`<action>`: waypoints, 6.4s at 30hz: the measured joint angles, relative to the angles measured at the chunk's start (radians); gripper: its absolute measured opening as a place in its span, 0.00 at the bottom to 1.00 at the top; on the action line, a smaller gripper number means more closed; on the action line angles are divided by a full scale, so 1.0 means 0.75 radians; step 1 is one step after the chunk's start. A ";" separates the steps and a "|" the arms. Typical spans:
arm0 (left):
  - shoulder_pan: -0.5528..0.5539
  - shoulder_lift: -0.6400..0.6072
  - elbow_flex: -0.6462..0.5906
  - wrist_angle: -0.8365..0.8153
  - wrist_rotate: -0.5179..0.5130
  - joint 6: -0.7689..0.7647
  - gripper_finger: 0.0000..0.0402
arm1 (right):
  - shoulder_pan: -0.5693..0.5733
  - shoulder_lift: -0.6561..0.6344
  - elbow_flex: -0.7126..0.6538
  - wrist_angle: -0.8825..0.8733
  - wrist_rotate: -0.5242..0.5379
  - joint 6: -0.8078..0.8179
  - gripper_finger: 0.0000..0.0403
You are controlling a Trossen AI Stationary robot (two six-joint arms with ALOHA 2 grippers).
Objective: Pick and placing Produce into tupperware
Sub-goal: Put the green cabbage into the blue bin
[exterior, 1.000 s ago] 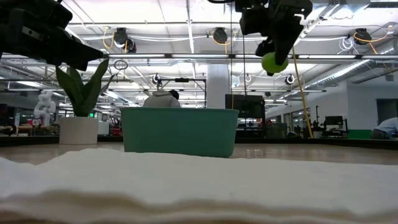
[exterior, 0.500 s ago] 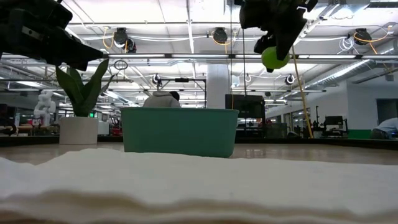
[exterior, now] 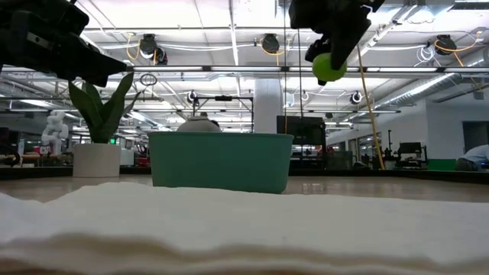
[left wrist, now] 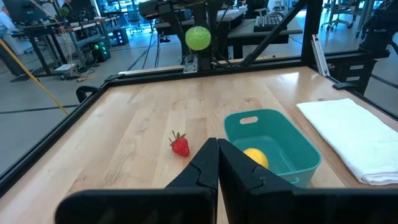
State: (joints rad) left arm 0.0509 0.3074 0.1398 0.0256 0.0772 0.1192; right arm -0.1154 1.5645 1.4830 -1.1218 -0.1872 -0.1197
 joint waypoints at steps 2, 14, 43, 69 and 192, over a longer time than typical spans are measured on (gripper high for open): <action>0.000 0.000 0.000 0.000 0.000 0.000 0.01 | 0.000 0.001 -0.001 0.024 0.000 0.000 0.57; 0.000 0.000 0.000 0.000 0.000 0.000 0.01 | 0.000 0.067 0.050 0.141 -0.001 -0.011 0.56; 0.000 0.000 0.000 -0.011 -0.001 0.009 0.01 | 0.076 0.635 0.765 -0.116 -0.002 -0.181 0.57; 0.000 0.000 0.000 -0.022 0.000 0.004 0.01 | 0.143 0.644 0.648 0.030 -0.003 -0.220 0.56; 0.000 0.000 0.000 -0.069 0.000 0.005 0.01 | 0.239 0.660 0.165 0.603 -0.138 -0.171 0.57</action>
State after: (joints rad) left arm 0.0509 0.3074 0.1397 -0.0264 0.0771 0.1226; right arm 0.0635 2.0598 1.6070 -0.6696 -0.2905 -0.2478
